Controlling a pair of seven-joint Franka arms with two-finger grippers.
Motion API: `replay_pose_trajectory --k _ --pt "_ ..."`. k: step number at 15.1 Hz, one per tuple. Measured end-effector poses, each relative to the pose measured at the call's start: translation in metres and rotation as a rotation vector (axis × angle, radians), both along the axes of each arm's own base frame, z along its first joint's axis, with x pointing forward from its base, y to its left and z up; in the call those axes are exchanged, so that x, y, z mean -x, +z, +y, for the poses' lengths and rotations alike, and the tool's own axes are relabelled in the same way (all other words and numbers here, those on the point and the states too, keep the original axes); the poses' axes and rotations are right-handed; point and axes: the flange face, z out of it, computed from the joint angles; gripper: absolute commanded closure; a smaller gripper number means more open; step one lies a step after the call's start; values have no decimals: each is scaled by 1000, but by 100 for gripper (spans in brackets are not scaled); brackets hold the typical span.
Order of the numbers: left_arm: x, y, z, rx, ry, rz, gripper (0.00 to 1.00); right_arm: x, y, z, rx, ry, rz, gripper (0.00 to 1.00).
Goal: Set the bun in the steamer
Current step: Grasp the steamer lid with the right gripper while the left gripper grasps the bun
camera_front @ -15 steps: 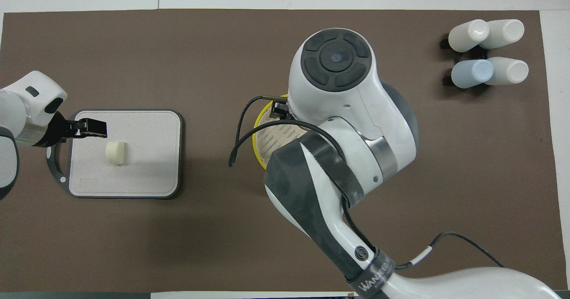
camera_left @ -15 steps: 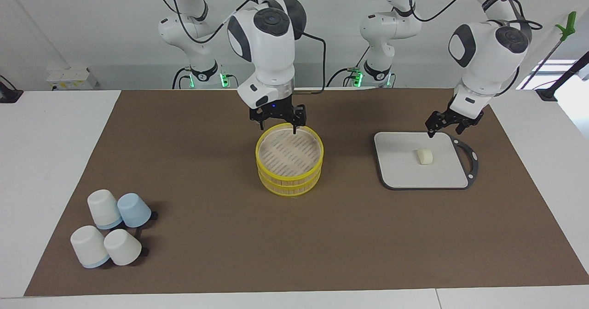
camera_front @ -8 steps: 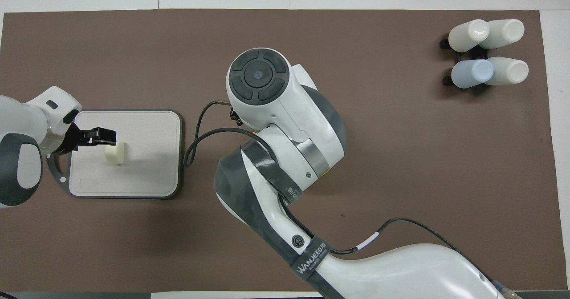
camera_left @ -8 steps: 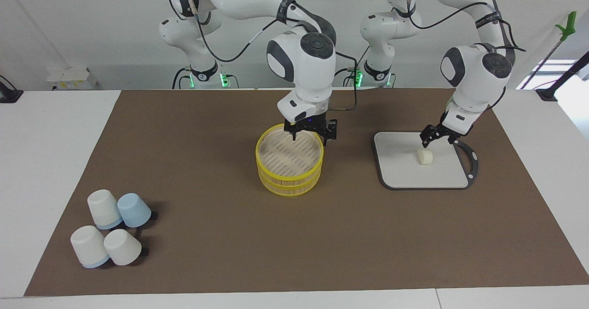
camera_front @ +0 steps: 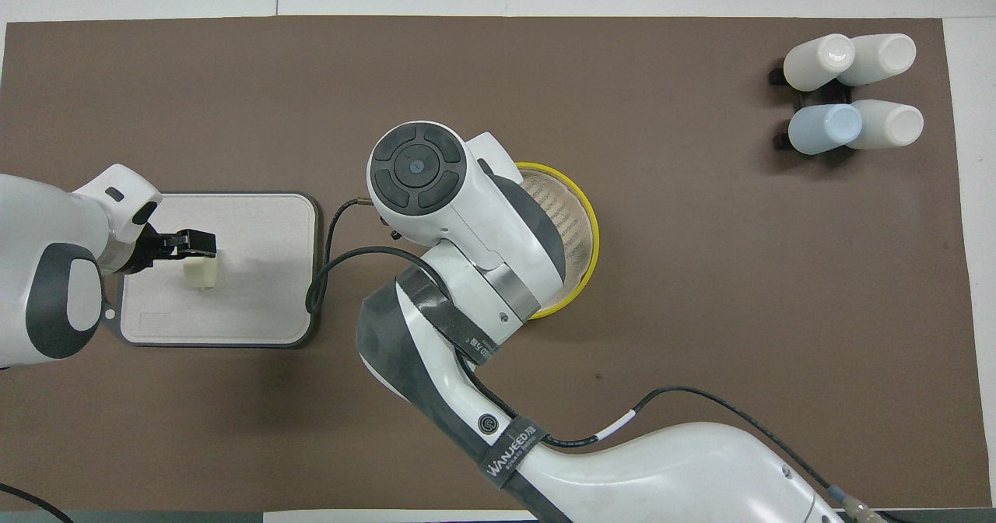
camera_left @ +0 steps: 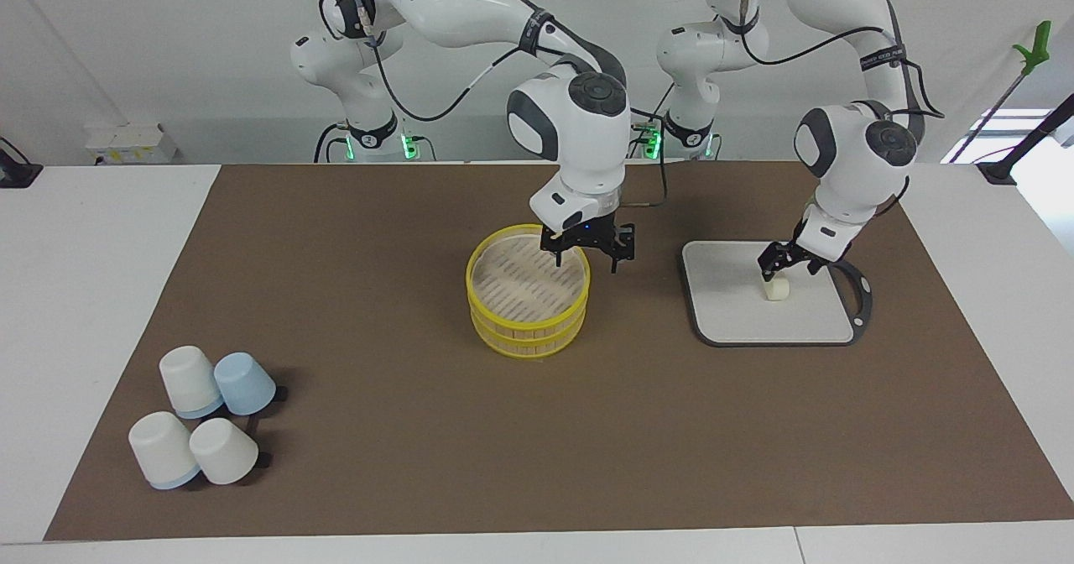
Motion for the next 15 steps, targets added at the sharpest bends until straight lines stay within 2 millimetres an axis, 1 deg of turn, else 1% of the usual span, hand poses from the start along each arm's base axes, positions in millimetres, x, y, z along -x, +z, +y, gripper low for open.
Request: replay_pose_trajectory --k 1,4,7,8,9,10,11,12,13,14,15 --pt "2 -3 2 0 5 1 0 2 -5 0 7 11 8 15" --pt "6 -10 2 1 3 6 0 5 -15 0 20 27 23 15" --pt "8 -16 -2 1 -2 0 0 10 -20 3 23 38 27 15" --pt "9 -19 -2 1 -3 2 0 12 -21 6 21 43 24 22" --pt "10 -22 -3 2 -5 4 0 13 -22 9 17 47 19 37" --pt "10 -24 -4 2 -6 7 0 14 -24 10 14 49 16 58" --pt "10 -27 -4 3 -6 11 0 15 -27 10 13 50 15 85" --pt "10 -30 -4 3 -6 17 0 15 -30 10 15 50 16 95" --pt "10 -34 -4 4 -6 22 1 15 -32 9 17 49 19 100" --pt "10 -37 -4 4 -6 24 4 16 -34 9 20 49 22 100" --pt "10 -39 -4 5 -6 25 9 16 -35 9 20 50 22 100"
